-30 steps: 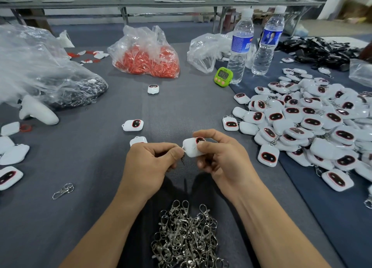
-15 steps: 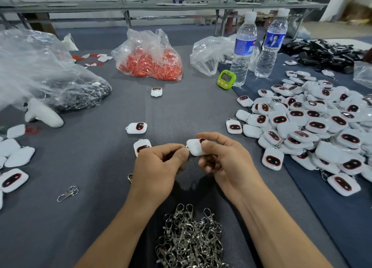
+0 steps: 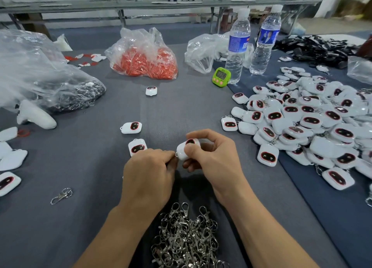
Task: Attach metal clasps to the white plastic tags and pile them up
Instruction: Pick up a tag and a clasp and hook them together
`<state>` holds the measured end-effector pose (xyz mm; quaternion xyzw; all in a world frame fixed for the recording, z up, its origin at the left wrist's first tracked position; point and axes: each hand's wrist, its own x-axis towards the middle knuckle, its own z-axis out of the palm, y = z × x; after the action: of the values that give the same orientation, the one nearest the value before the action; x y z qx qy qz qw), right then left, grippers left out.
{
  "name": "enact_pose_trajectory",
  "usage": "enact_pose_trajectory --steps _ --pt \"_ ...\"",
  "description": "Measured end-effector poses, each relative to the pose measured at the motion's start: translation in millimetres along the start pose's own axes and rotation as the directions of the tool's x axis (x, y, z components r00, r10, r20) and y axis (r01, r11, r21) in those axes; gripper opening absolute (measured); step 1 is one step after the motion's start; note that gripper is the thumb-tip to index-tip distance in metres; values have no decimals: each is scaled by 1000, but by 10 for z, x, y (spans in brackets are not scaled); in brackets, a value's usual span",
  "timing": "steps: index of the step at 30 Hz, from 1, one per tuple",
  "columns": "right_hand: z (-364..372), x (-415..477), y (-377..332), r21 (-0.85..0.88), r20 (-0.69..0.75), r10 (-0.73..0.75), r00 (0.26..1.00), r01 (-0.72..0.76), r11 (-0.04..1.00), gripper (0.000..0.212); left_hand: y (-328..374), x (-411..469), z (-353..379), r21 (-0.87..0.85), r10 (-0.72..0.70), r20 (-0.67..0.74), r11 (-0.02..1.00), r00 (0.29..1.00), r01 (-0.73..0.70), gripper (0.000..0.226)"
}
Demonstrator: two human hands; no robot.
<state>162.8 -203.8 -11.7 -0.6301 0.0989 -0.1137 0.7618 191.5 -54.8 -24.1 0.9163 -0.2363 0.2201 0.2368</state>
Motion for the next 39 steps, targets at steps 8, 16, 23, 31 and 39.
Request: enact_pose_trajectory --steps 8,16,23,31,39 --pt "-63 58 -61 181 12 62 998 -63 981 21 61 86 11 -671 -292 262 630 920 391 23" --pt "-56 38 -53 177 33 41 999 -46 983 23 73 49 -20 -596 -232 170 750 958 287 22" --pt "8 15 58 -297 -14 -92 996 83 951 23 99 -12 -11 153 9 52 988 999 -17 30" --pt "-56 72 -57 209 15 102 995 -103 972 19 93 84 -7 -618 -246 268 698 932 362 24" --pt "-13 41 -5 50 -25 33 999 -32 998 21 72 16 11 -316 -139 139 932 980 177 36"
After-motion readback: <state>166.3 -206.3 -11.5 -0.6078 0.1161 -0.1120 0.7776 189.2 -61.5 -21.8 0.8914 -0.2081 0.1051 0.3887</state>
